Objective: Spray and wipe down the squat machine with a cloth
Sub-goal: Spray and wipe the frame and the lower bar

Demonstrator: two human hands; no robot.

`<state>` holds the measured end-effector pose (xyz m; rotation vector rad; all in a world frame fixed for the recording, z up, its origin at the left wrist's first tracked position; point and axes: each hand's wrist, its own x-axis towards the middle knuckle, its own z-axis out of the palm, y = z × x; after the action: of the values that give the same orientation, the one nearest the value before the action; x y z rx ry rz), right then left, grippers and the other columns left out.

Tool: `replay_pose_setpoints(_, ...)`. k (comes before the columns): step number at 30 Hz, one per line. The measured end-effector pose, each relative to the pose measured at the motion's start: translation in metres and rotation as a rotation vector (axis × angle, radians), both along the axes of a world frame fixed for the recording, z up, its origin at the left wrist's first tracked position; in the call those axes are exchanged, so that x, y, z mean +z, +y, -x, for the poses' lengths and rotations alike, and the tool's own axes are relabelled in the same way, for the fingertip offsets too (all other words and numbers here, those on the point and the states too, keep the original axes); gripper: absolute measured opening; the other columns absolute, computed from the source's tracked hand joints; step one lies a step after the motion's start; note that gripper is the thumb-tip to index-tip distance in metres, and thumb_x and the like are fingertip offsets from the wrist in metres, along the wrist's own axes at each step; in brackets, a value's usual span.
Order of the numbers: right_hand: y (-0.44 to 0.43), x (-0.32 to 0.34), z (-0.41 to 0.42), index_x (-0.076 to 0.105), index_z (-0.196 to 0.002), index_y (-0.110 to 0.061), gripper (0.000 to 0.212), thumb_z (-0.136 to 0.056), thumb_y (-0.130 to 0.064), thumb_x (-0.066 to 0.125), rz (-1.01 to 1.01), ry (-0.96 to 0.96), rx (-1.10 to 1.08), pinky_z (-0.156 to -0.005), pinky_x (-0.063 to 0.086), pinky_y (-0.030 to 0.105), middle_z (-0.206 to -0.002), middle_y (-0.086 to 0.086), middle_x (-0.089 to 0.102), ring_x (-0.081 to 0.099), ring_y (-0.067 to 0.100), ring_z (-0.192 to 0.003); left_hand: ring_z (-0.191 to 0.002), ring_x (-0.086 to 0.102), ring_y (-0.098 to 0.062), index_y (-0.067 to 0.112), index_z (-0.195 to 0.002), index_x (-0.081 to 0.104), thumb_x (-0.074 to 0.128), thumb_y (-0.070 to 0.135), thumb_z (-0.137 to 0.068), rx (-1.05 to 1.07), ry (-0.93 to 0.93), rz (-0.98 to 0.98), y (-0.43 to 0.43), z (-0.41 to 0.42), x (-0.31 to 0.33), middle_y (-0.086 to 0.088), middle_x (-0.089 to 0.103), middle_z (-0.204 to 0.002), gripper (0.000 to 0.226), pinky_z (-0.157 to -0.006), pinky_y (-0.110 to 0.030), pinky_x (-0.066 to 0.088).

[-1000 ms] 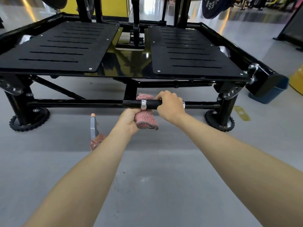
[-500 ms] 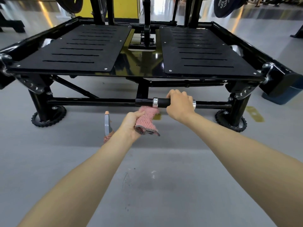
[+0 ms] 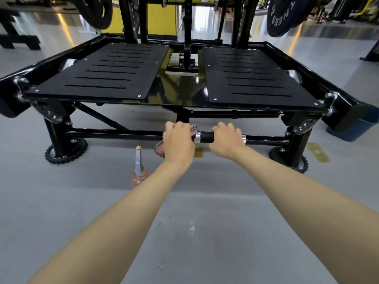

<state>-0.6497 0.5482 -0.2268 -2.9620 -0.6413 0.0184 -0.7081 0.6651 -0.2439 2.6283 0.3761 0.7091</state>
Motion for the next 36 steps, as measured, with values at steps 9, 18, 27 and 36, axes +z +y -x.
replay_pose_setpoints(9, 0.001, -0.001, -0.003, 0.056, -0.122, -0.013, 0.039, -0.084, -0.01, 0.045, -0.08, 0.011, -0.018, -0.096, 0.029, 0.035, -0.118, 0.006, 0.048, 0.039, 0.028, -0.113, -0.098, 0.046, -0.028, 0.007, -0.104, 0.058, 0.053, -0.009, -0.08, -0.046, 0.014, -0.368, 0.027, 0.002, -0.001, -0.007, 0.061, -0.099, 0.03, -0.07, -0.032, 0.031)
replay_pose_setpoints(18, 0.0, -0.004, -0.003, 0.059, -0.115, -0.013, 0.045, -0.09, -0.047, 0.045, -0.204, 0.056, -0.049, -0.091, 0.035, 0.037, -0.108, 0.008, 0.062, 0.052, 0.031, -0.105, -0.105, 0.046, -0.022, 0.012, -0.118, 0.062, 0.042, 0.0, -0.092, -0.358, 0.008, -0.037, 0.045, -0.005, -0.006, 0.004, 0.057, -0.097, 0.035, -0.09, -0.037, 0.042)
replay_pose_setpoints(27, 0.011, -0.003, 0.001, 0.049, -0.111, -0.014, 0.059, -0.091, -0.067, 0.033, 0.082, -0.035, 0.064, -0.083, 0.033, 0.037, -0.113, 0.008, 0.062, 0.051, 0.029, -0.109, -0.117, 0.048, -0.036, 0.013, -0.127, 0.057, 0.038, 0.005, -0.089, -0.222, 0.327, -0.005, 0.06, -0.05, 0.006, -0.013, 0.05, -0.129, 0.043, -0.093, -0.043, 0.047)
replay_pose_setpoints(36, 0.012, 0.001, 0.004, 0.051, -0.113, -0.011, 0.062, -0.089, -0.067, 0.037, 0.035, -0.006, 0.052, -0.079, 0.037, 0.036, -0.107, 0.012, 0.062, 0.052, 0.031, -0.104, -0.116, 0.046, -0.034, 0.014, -0.129, 0.051, 0.033, 0.014, -0.099, -0.147, 0.406, -0.052, 0.055, -0.07, 0.013, -0.016, 0.051, -0.126, 0.035, -0.094, -0.042, 0.04)
